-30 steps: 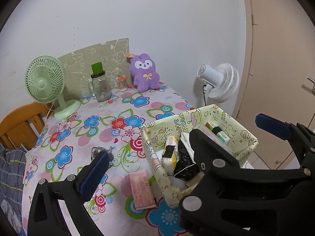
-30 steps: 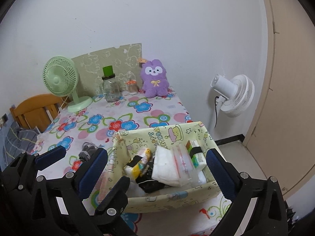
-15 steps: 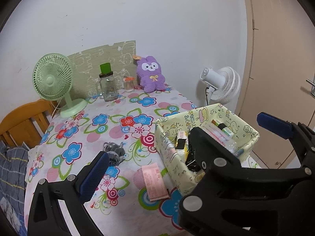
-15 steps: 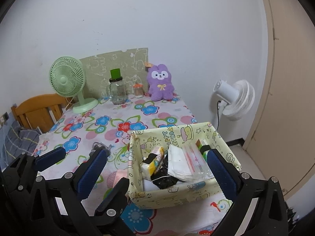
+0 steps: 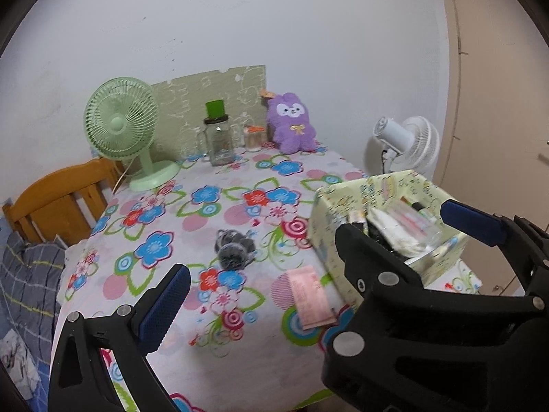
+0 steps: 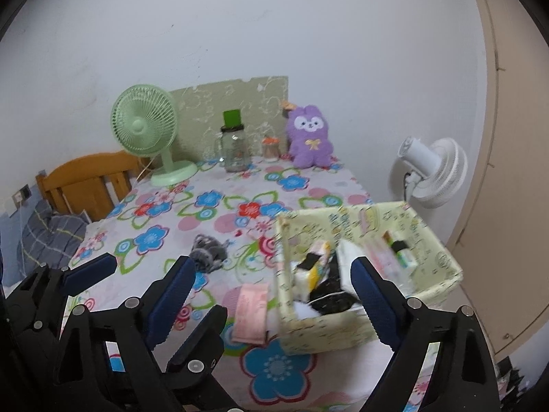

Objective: Organize soft objects
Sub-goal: 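Withdraw both tools from the box toward the pink packet and scrunchie, then grasp the pink paper packet with the right tool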

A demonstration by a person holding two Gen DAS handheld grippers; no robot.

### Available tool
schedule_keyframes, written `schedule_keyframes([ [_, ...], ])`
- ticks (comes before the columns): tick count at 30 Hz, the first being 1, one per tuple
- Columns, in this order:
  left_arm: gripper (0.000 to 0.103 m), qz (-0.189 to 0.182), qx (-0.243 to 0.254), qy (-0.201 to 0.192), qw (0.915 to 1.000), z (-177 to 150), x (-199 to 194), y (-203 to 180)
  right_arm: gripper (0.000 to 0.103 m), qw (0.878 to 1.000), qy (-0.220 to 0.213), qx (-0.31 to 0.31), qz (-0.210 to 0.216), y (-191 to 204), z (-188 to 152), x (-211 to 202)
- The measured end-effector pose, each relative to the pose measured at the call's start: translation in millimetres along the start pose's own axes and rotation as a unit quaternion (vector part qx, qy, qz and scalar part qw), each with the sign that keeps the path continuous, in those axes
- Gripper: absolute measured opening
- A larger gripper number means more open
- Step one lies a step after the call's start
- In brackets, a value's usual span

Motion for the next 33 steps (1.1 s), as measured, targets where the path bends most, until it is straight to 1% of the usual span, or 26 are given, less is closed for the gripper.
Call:
schedule_keyframes([
  [3, 0.103, 0.002, -0.003, 0.005, 1.0, -7.6, 1.9, 7.5, 0.089, 1.0, 0.004, 0.0, 0.008, 8.4, -6.5, 2.7],
  [16, 0.103, 0.01, -0.017, 0.034, 0.9992, -38.0, 16.0, 34.9, 0.078, 1.0, 0.029, -0.006, 0.011, 35.0, -34.2, 22.4],
  [22, 0.103, 0.014, -0.021, 0.044, 0.9987, -45.0, 25.2, 44.1, 0.072, 0.998, 0.054, 0.012, 0.024, 43.5, -45.7, 35.6],
  [25, 0.103, 0.019, -0.02, 0.053, 0.9982, -51.0, 31.7, 49.0, 0.072, 0.998, 0.06, 0.012, 0.02, 47.0, -51.0, 42.2],
  [29, 0.103, 0.02, -0.021, 0.069, 0.9972, -60.7, 42.5, 52.9, 0.071, 0.996, 0.08, 0.021, 0.012, 47.9, -63.9, 55.7],
  [31, 0.103, 0.021, -0.02, 0.077, 0.9966, -65.6, 48.6, 54.6, 0.068, 0.996, 0.086, 0.024, 0.007, 47.6, -69.0, 61.5],
  [33, 0.103, 0.023, -0.018, 0.082, 0.9962, -69.6, 54.3, 56.6, 0.068, 0.995, 0.092, 0.026, -0.003, 47.3, -74.9, 68.8],
])
Point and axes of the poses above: each gripper's, at about its wrist camera, not at the fingertips, and x roughly the way its jaws point, y to its left, z to its top, the point moved 7 cm from there along x, roughly the way its jaws point, and after that the axes turned 8 degrees about -y, right-handed, at the moved point
